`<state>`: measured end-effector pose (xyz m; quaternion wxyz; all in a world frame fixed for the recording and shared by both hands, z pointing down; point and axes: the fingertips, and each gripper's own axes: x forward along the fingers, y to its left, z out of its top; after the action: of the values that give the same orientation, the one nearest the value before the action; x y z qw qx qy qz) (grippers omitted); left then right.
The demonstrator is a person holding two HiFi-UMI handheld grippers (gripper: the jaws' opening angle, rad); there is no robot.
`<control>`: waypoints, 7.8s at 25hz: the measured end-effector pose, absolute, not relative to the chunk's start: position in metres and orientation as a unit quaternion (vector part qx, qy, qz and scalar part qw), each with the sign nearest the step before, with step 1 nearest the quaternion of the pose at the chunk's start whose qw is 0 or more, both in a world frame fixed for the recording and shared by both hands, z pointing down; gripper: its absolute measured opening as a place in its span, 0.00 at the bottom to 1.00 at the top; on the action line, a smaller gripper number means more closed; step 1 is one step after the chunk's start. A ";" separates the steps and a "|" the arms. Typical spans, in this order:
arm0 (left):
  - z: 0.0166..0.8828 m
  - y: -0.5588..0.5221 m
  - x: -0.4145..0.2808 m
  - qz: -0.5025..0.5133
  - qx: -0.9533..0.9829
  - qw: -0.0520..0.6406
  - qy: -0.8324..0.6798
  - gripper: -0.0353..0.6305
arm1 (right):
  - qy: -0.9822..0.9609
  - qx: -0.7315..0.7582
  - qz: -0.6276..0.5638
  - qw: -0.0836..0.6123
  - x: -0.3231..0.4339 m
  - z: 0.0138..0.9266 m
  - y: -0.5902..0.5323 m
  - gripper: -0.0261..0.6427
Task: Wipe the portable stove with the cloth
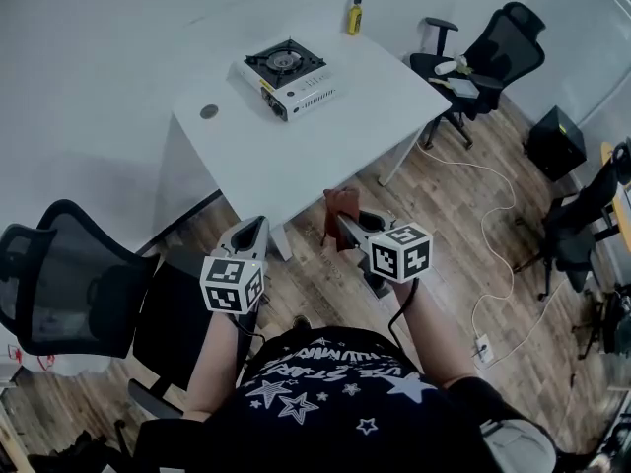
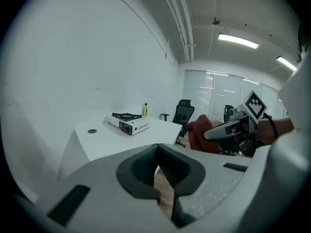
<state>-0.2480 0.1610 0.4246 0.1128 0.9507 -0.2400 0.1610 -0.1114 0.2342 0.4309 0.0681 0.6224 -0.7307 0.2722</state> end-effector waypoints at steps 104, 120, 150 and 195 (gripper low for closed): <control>0.465 -0.303 -0.079 0.153 0.810 0.213 -0.526 0.06 | -0.867 0.324 0.232 0.299 0.012 0.494 -0.433 0.13; 0.466 -0.314 -0.039 0.159 0.825 0.217 -0.497 0.06 | -0.830 0.391 0.274 0.289 0.113 0.502 -0.442 0.13; 0.456 -0.316 -0.007 0.148 0.841 0.218 -0.473 0.06 | -0.799 0.469 0.308 0.214 0.218 0.461 -0.412 0.13; 0.464 -0.294 -0.012 0.142 0.833 0.241 -0.477 0.06 | -0.814 0.375 0.359 0.261 0.165 0.504 -0.368 0.13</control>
<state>-0.0122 -0.2937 0.4641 0.2414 0.8330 -0.4772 0.1420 0.1654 -0.3677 0.5037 0.2613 0.3750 -0.8138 0.3589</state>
